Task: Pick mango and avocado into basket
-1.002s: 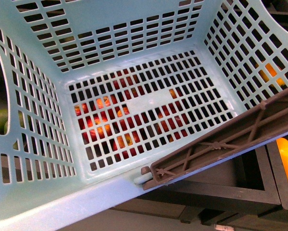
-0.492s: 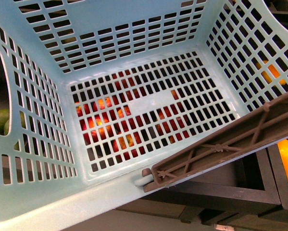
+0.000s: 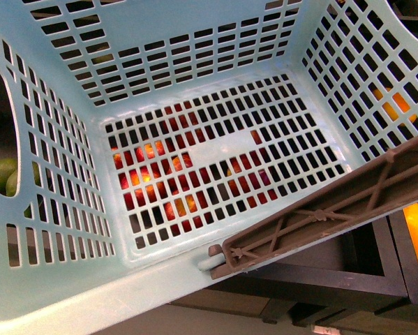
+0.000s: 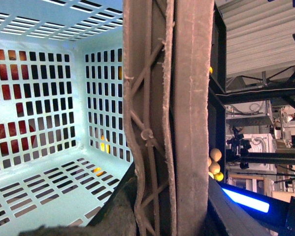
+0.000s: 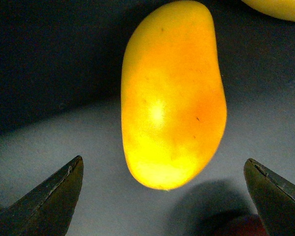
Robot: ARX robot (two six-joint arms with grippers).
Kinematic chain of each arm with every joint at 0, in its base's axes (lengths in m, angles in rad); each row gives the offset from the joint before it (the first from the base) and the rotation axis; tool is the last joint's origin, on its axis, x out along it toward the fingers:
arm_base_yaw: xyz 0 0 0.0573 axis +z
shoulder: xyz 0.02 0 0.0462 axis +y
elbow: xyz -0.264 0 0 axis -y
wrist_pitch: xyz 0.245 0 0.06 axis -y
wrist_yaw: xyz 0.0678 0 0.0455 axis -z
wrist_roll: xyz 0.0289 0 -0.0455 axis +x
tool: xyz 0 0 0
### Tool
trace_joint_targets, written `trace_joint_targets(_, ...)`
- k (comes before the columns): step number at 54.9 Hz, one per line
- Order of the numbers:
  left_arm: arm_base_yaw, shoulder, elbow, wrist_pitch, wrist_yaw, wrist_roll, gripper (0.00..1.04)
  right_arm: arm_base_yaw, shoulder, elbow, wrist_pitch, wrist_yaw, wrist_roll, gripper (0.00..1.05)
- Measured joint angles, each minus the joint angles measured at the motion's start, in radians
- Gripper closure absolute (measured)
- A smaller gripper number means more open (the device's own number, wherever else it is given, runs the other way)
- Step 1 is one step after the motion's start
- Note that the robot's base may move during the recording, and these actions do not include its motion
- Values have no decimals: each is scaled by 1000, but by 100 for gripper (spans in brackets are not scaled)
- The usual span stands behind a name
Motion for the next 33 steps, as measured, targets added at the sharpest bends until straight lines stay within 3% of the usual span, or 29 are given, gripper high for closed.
trace_joint_targets(33,0,0,0,0,1,0,86,7,183,240,-101,8,-2,9)
